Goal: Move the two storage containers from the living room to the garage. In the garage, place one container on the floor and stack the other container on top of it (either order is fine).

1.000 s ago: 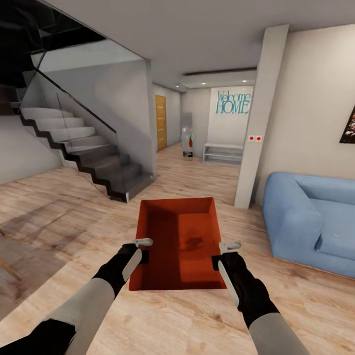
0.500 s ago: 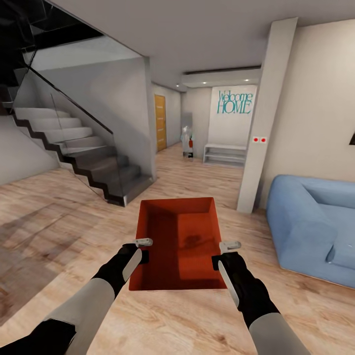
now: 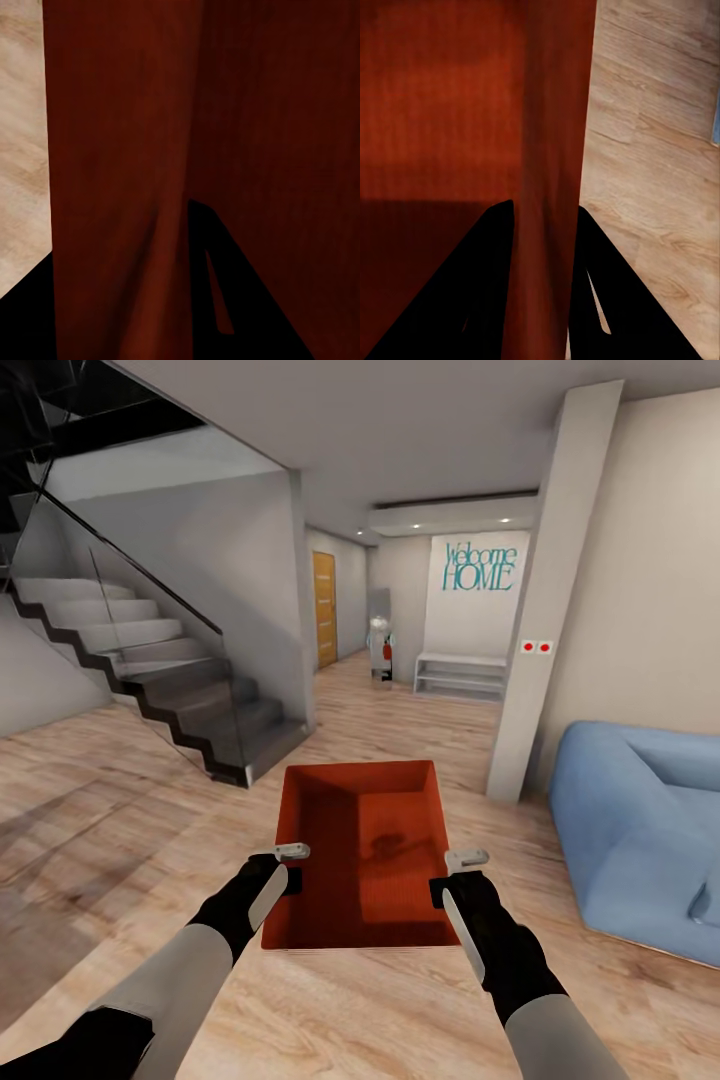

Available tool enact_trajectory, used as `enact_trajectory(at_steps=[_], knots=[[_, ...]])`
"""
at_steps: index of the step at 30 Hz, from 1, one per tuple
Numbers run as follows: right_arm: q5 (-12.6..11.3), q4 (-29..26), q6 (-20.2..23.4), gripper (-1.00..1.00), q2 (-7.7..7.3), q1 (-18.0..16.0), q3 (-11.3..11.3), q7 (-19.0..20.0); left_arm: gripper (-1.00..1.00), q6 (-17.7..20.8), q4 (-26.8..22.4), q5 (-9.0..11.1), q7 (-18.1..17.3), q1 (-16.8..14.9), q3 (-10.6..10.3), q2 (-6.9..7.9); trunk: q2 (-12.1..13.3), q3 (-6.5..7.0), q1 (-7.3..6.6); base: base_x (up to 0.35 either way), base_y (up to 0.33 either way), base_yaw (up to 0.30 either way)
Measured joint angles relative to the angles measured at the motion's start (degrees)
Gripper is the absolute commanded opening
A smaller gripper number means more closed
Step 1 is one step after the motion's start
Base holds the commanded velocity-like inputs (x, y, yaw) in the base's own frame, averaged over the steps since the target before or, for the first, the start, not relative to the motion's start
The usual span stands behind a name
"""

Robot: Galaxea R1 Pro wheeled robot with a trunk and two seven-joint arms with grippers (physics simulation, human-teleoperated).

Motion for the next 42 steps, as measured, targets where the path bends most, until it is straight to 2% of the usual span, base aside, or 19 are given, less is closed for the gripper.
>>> enact_trajectory(at_steps=[11,12,15,24,42], knots=[[-0.01,-0.04,0.0,-1.0,-0.01,0.0,0.01,-0.05,-1.0,-0.06,0.01,-0.01,0.01,0.0,0.0,-0.02,0.0,0.0,0.0,0.305,0.0,0.0],[0.98,-0.04,-0.24,-1.0,0.32,-0.07,-0.07,0.22,-1.0,-0.27,-0.28,-0.36,-0.09,0.16,0.72,0.02,0.03,0.0,0.01,0.0,0.0,0.0],[2.37,0.01,-0.43,-1.0,1.21,-0.08,-1.31,0.31,-1.0,-0.6,-0.39,0.01,0.05,0.14,0.44,0.15,0.0,0.0,0.0,0.0,0.0,0.0],[5.17,0.11,-0.39,-1.0,3.44,-0.08,-2.6,-0.14,-1.0,-0.69,-0.85,5.21,0.15,0.16,-3.23,2.34,0.0,0.0,0.0,0.176,0.0,0.0],[5.12,0.09,-0.44,-1.0,3.45,-0.08,-2.61,-0.13,-1.0,-0.61,-1.05,5.28,0.11,0.15,-3.65,2.47,0.0,0.0,0.0,0.337,0.0,0.0]])
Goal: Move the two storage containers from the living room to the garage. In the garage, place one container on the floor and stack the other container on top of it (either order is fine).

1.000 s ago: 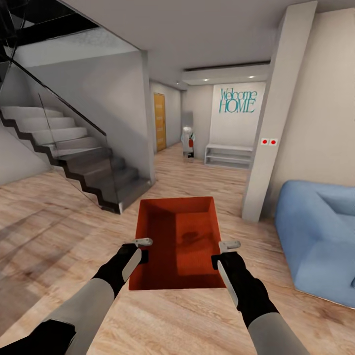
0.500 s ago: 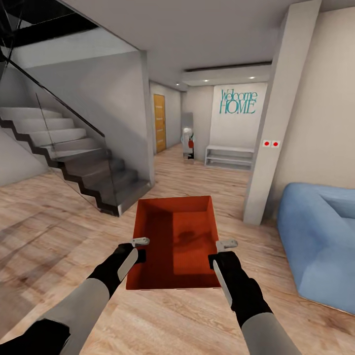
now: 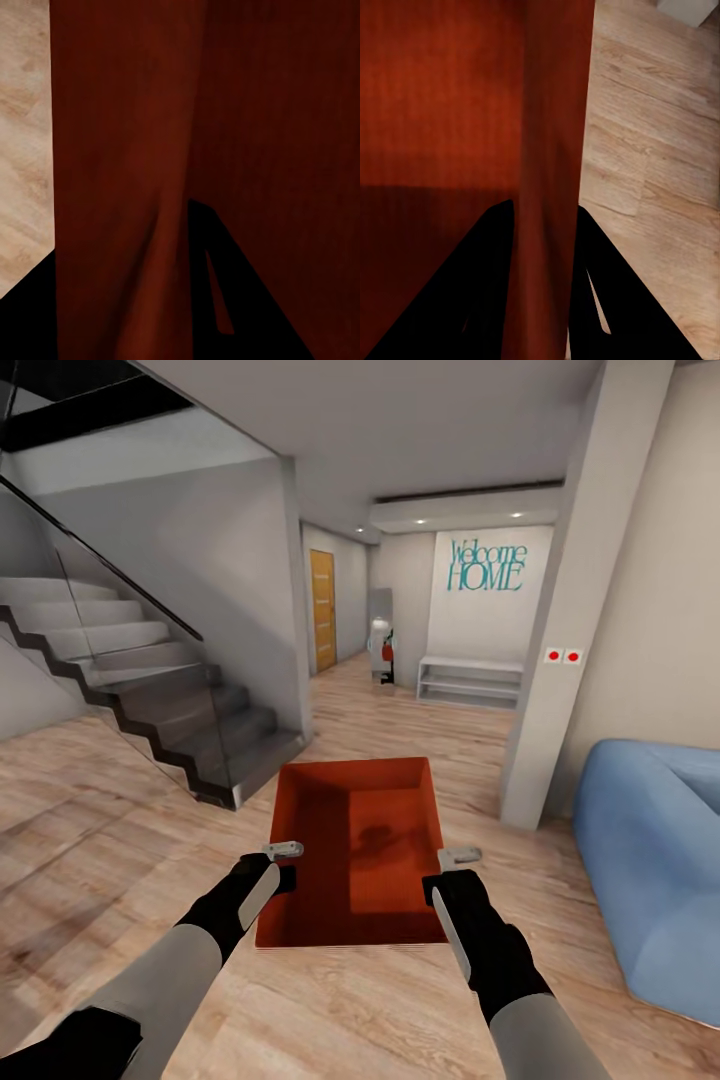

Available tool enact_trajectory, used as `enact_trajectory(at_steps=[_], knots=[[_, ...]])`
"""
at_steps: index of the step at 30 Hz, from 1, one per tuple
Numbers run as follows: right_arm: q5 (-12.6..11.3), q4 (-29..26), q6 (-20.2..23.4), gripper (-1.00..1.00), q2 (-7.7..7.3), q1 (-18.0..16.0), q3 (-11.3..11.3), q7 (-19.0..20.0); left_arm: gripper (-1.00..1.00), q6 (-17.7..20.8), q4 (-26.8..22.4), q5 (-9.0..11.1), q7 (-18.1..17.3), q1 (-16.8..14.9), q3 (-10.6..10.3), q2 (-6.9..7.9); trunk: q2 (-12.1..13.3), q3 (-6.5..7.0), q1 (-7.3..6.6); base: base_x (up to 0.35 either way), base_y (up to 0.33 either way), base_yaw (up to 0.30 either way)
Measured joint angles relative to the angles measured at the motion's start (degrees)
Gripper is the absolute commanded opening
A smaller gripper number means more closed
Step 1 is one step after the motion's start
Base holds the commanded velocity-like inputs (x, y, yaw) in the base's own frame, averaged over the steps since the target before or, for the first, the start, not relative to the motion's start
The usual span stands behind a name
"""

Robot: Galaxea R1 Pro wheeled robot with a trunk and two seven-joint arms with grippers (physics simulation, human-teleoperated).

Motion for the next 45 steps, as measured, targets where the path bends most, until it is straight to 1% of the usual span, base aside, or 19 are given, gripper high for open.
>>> enact_trajectory(at_steps=[5,6,7,8,10,12,20,41,43,45], knots=[[0.0,0.0,0.0,-1.0,0.0,0.0,0.0,0.0,-1.0,0.0,0.0,0.0,0.0,0.0,0.0,0.0,0.0,0.0,0.0,0.339,0.0,0.0],[-1.9,-0.01,0.43,-1.0,-0.59,0.03,0.15,-0.08,-1.0,1.93,-0.61,-3.93,-0.05,-0.02,2.9,-1.05,0.0,0.0,0.0,0.339,0.0,0.0],[-2.7,-0.06,0.08,-1.0,-1.3,-0.01,0.67,-0.06,-1.0,1.49,-0.57,-4.91,-0.05,-0.01,3.46,-1.56,0.0,0.0,0.0,0.339,0.0,0.0],[-2.32,-0.06,0.21,-1.0,-1.09,-0.01,0.61,-0.08,-1.0,1.33,-0.38,-4.42,-0.06,-0.01,3.32,-1.41,0.0,0.0,0.0,0.339,0.0,0.0],[-1.9,-0.05,0.41,-1.0,-0.57,0.0,0.16,-0.13,-1.0,1.96,-0.73,-4.19,-0.05,-0.01,3.15,-1.1,0.0,0.0,0.0,0.339,0.0,0.0],[-2.18,-0.05,0.34,-1.0,-0.78,0.0,0.33,-0.14,-1.0,1.84,-0.69,-4.39,-0.05,-0.01,3.23,-1.23,0.0,0.0,0.0,0.339,0.0,0.0],[-1.98,-0.04,0.32,-1.0,-0.63,0.0,0.24,-0.16,-1.0,1.82,-0.69,-4.15,-0.05,-0.01,3.12,-1.12,0.0,0.0,0.0,0.339,0.0,-0.039],[-2.18,-0.04,0.25,-1.0,-0.86,0.0,0.44,-0.16,-1.0,1.56,-0.53,-4.24,-0.05,-0.01,3.18,-1.25,0.0,0.0,0.0,0.339,0.0,-0.271],[-2.39,-0.05,0.2,-1.0,-1.04,0.0,0.57,-0.15,-1.0,1.45,-0.48,-4.42,-0.05,-0.01,3.27,-1.37,0.0,0.0,0.0,0.339,0.0,-0.15],[-2.22,-0.06,0.25,-1.0,-0.89,0.0,0.46,-0.16,-1.0,1.55,-0.53,-4.27,-0.05,-0.01,3.2,-1.27,0.0,0.0,0.0,0.339,0.0,-0.077]])
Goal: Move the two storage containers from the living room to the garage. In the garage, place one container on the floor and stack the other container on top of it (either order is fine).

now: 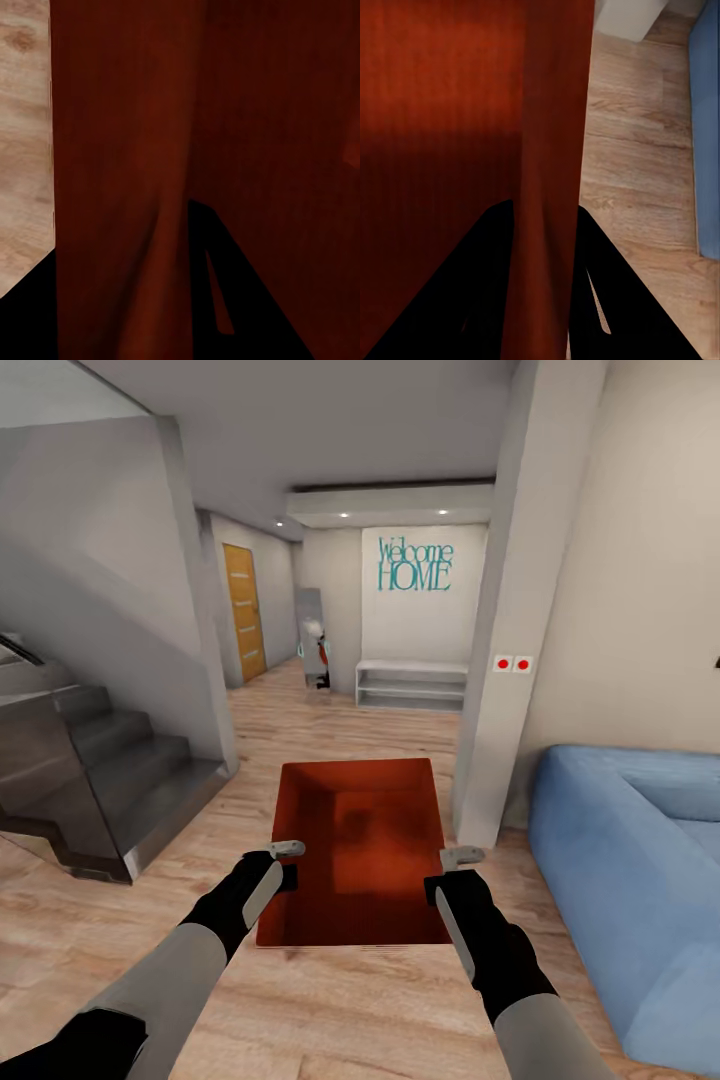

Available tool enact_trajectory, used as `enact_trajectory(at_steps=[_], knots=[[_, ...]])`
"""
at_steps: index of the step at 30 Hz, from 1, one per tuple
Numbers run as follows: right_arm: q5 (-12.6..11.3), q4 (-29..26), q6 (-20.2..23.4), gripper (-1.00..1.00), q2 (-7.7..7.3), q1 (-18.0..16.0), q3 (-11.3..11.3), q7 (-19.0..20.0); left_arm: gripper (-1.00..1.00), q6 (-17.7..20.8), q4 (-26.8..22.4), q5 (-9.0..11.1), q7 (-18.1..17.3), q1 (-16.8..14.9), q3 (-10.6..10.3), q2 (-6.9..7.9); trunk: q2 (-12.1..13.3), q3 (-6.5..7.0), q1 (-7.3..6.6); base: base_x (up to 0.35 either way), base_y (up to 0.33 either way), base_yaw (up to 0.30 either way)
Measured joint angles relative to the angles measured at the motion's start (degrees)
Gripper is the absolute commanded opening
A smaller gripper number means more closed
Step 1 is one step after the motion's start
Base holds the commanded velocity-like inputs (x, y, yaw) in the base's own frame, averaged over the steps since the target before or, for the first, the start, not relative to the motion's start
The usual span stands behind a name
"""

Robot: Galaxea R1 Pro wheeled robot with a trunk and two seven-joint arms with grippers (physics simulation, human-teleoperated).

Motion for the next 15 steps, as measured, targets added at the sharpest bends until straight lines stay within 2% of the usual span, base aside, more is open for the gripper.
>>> enact_trajectory(at_steps=[15], knots=[[-0.05,-0.07,-0.02,-1.0,-0.04,0.0,0.09,-0.08,-1.0,-0.11,0.0,0.12,0.0,0.0,-0.05,0.01,0.0,0.0,0.0,0.339,0.0,-0.007]])
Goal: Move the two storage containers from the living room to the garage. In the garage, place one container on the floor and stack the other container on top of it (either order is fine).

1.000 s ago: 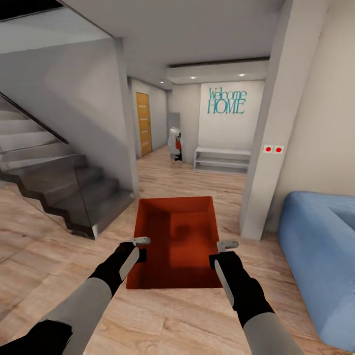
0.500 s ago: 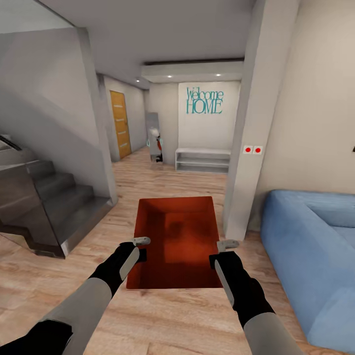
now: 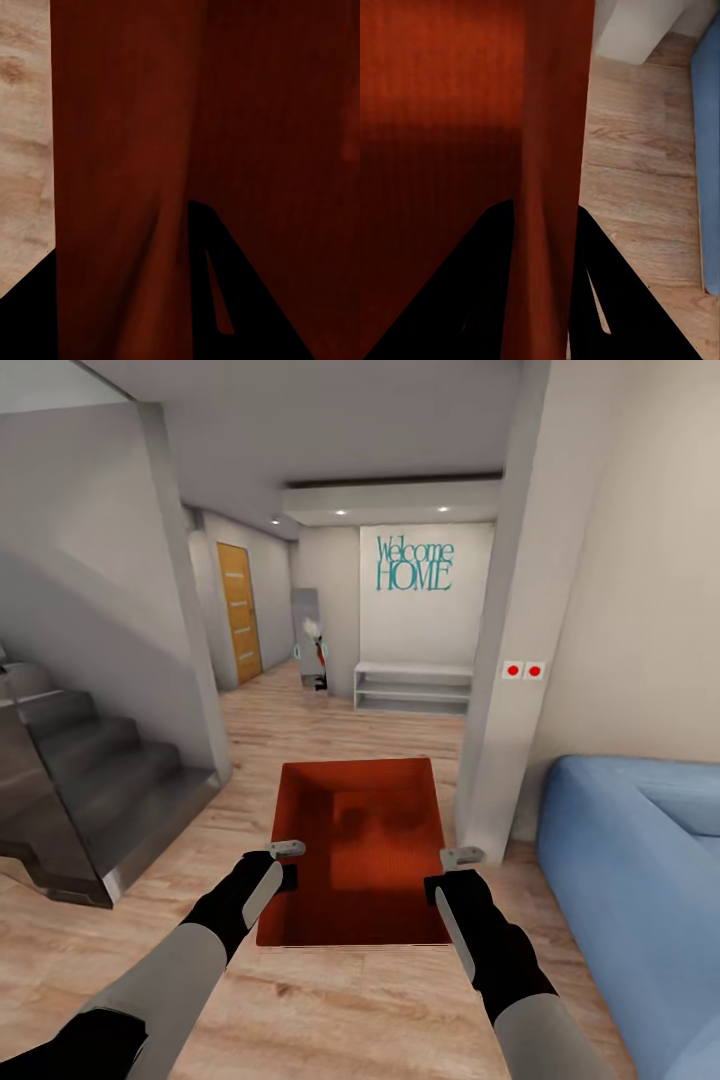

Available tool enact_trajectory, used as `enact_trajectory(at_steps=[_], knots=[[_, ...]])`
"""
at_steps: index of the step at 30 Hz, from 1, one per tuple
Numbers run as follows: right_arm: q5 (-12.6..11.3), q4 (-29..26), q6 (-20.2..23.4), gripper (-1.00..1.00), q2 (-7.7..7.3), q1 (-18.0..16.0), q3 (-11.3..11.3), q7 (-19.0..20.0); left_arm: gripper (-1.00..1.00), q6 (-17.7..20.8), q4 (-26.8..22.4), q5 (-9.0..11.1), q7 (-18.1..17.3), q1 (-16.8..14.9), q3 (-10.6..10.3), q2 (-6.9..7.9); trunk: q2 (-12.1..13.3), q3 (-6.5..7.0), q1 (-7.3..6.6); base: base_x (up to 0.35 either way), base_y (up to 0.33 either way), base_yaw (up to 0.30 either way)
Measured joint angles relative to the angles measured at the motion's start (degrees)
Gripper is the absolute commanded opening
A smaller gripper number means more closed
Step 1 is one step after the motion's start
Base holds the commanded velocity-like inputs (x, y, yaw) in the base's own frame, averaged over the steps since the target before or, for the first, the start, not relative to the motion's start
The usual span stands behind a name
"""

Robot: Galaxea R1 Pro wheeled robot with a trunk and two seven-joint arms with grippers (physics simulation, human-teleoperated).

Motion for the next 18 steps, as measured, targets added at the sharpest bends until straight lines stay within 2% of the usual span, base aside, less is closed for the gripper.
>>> enact_trajectory(at_steps=[18], knots=[[-0.02,0.0,0.0,-1.0,-0.01,0.0,0.01,-0.01,-1.0,0.0,-0.01,-0.01,0.0,0.0,0.0,0.0,0.0,0.0,0.0,0.339,0.0,0.0]])
